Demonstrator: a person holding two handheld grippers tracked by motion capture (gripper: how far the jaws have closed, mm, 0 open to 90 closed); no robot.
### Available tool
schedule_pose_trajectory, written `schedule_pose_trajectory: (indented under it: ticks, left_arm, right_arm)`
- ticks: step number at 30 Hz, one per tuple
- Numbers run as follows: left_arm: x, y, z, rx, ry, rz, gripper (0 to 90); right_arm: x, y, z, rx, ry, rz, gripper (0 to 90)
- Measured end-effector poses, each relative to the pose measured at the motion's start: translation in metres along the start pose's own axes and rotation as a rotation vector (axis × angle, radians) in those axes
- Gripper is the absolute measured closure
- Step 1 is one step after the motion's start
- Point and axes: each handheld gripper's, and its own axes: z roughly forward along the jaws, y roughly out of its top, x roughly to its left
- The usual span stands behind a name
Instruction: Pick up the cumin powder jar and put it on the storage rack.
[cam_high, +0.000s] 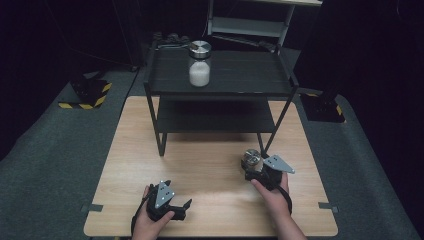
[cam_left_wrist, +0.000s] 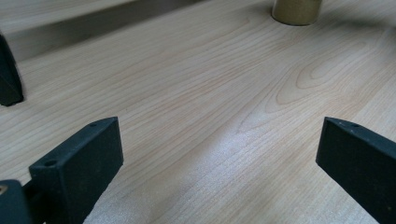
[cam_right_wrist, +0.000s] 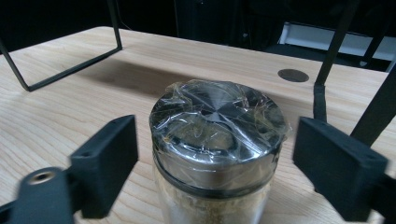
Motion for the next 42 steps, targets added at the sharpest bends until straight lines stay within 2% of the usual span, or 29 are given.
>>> schedule_pose_trajectory:
  ticks: [5, 9, 14, 19, 23, 29, 42]
  left_arm:
    - [0.000, 0.000, 0.000, 0.001, -0.001, -0.002, 1.0]
    - [0.000, 0.000, 0.000, 0.001, 0.001, -0.002, 1.1]
    - [0.000, 0.000, 0.000, 0.002, 0.001, -0.002, 1.0]
    - [0.000, 0.000, 0.000, 0.001, 0.003, -0.005, 1.0]
    - [0.000, 0.000, 0.000, -0.001, 0.003, -0.010, 1.1]
    - [0.000, -0.001, 0.000, -0.002, 0.002, -0.013, 1.1]
    - [0.001, 0.000, 0.000, -0.001, -0.002, -0.013, 1.1]
  right_arm:
    - [0.002, -0.008, 0.001, -0.032, -0.016, 0.007, 26.9]
    - [0.007, -0.013, 0.000, -0.059, -0.024, -0.017, 32.3]
    - [0.011, -0.017, 0.000, -0.070, -0.037, -0.013, 32.5]
    - [0.014, -0.016, 0.000, -0.070, -0.050, -0.033, 33.5]
    - [0.013, -0.015, 0.000, -0.074, -0.046, -0.019, 34.5]
    - [0.016, -0.013, -0.002, -0.071, -0.038, -0.057, 35.0]
    - [0.013, -0.002, -0.015, -0.093, -0.013, -0.041, 35.0]
